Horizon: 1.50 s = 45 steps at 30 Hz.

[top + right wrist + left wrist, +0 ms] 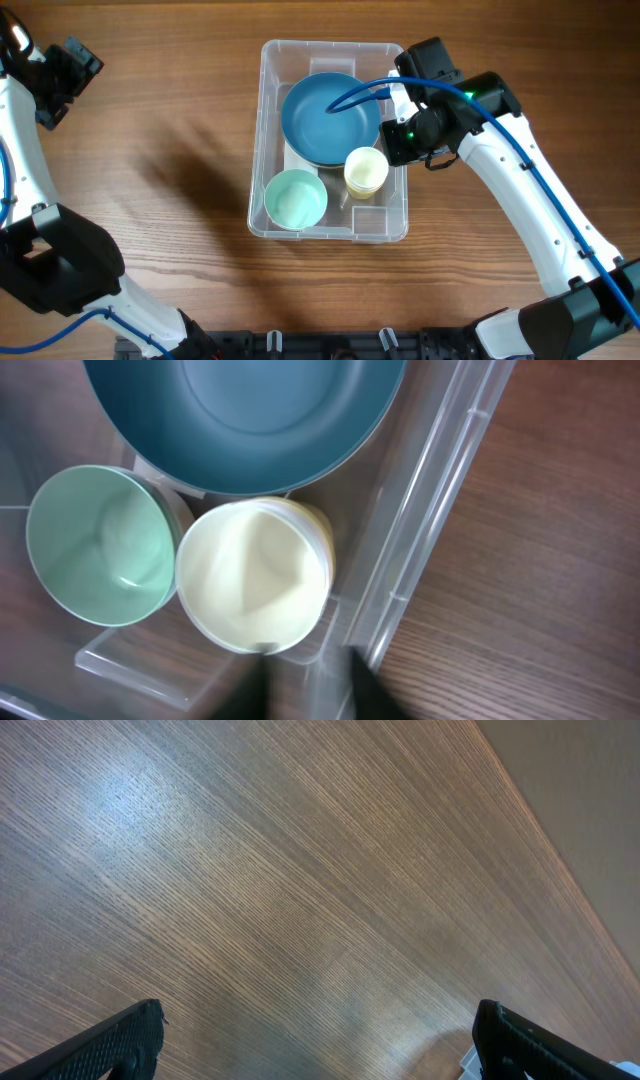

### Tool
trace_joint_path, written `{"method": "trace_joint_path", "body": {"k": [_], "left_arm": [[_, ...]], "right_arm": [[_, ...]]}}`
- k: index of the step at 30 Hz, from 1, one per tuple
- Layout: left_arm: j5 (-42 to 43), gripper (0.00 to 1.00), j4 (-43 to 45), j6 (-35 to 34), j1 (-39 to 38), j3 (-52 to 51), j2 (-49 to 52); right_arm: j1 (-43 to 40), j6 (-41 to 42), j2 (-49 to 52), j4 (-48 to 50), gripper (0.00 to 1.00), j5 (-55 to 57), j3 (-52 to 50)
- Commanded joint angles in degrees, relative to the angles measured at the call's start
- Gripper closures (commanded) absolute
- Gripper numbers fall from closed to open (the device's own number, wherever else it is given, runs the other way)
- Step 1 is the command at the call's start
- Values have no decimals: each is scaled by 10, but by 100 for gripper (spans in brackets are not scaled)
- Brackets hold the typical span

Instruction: Pack container

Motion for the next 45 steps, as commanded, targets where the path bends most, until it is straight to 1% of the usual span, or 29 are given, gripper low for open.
{"method": "trace_joint_path", "body": {"k": [1, 5, 8, 9, 10, 11, 14, 17, 22, 34, 38, 40, 44, 45], "left_arm": [[-2, 0, 1, -5, 1, 11, -15], [-2, 0, 1, -5, 1, 11, -15], [-2, 0, 1, -5, 1, 11, -15], [-2, 0, 1, -5, 1, 11, -15], [-2, 0, 1, -5, 1, 11, -15], [-2, 0, 1, -5, 1, 11, -15], [-2, 0, 1, -5, 1, 11, -15], [-2, 0, 1, -5, 1, 11, -15], [-2, 0, 1, -5, 1, 11, -15], [-2, 0, 1, -5, 1, 11, -15], [-2, 0, 1, -5, 1, 11, -15], [-2, 0, 1, -5, 1, 11, -15], [-2, 0, 1, -5, 1, 11, -15], [-2, 0, 1, -5, 1, 11, -15]], "right_arm": [[1, 3, 4, 25, 43, 5, -1], [-8, 30, 4, 60, 23, 14, 12], [-37, 46, 0, 60, 14, 23, 57], [-46, 46, -2, 59, 10, 23, 69], [-59, 46, -9, 55, 2, 23, 85], [-72, 49, -17, 51, 1, 24, 100], [-113, 56, -56, 39, 0, 32, 128], [-143, 37, -97, 25, 0, 35, 130], [-165, 29, -145, 3, 1, 46, 130], [-165, 29, -136, -1, 0, 46, 130], [-165, 11, -135, 3, 0, 50, 130], [-165, -24, -139, 16, 0, 49, 130], [-165, -143, -184, 68, 0, 40, 116], [-165, -183, -209, 88, 0, 40, 106]]}}
